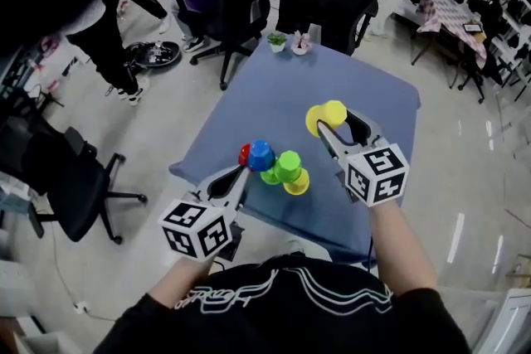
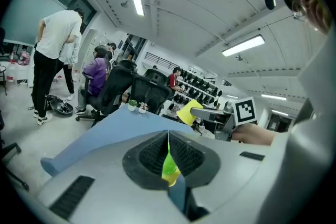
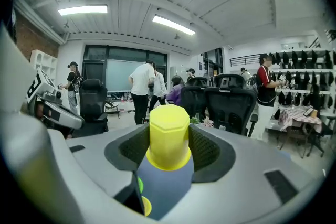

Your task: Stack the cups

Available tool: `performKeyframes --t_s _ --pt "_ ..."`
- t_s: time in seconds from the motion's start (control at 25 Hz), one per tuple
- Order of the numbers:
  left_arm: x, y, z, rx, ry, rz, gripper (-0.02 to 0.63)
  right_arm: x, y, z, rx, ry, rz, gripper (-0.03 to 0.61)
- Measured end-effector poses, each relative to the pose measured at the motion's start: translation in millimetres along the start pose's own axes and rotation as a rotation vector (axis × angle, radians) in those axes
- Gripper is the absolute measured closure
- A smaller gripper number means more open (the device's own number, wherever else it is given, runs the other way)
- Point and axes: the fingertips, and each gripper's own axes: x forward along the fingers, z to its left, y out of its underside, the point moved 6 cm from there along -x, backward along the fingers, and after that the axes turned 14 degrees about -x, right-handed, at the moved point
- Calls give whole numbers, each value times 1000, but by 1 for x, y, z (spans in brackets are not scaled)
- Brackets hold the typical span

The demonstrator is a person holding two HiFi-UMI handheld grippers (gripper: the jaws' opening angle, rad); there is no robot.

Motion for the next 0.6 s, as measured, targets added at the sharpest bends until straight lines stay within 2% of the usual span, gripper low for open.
performKeyframes --t_s 0.24,0.6 --pt "-17 7 12 0 9 18 586 4 -11 40 -45 -42 -4 328" --pt "-36 16 33 -2 8 37 586 16 -14 85 -52 -97 6 328"
